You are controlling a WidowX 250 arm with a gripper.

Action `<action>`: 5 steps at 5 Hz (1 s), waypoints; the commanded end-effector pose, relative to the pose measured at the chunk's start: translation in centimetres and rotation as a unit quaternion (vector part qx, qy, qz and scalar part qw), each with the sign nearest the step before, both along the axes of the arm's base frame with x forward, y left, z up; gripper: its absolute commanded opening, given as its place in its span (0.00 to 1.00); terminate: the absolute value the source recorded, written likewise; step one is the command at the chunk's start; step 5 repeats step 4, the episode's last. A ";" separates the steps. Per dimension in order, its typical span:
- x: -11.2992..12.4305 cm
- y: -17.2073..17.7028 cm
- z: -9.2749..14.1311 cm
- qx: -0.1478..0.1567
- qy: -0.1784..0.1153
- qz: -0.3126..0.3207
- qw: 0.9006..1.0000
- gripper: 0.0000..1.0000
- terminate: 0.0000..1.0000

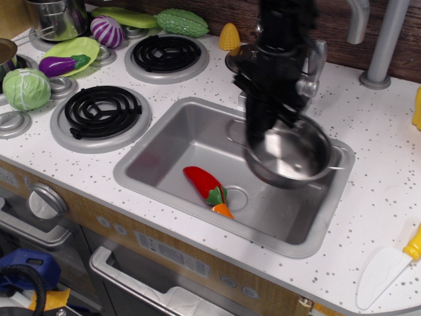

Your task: Put pan in sink

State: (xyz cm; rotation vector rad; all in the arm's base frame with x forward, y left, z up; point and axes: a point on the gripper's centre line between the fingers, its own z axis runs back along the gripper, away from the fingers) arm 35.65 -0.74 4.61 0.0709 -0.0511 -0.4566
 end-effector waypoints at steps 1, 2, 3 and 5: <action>1.0 3.9 0.8 0.024 -0.068 -0.029 0.997 0.00 0.00; 0.5 3.4 -1.3 0.023 -0.095 -0.032 0.995 1.00 0.00; 0.7 2.9 -2.8 0.000 -0.120 -0.020 0.993 1.00 0.00; 0.7 2.9 -2.8 0.000 -0.120 -0.020 0.993 1.00 1.00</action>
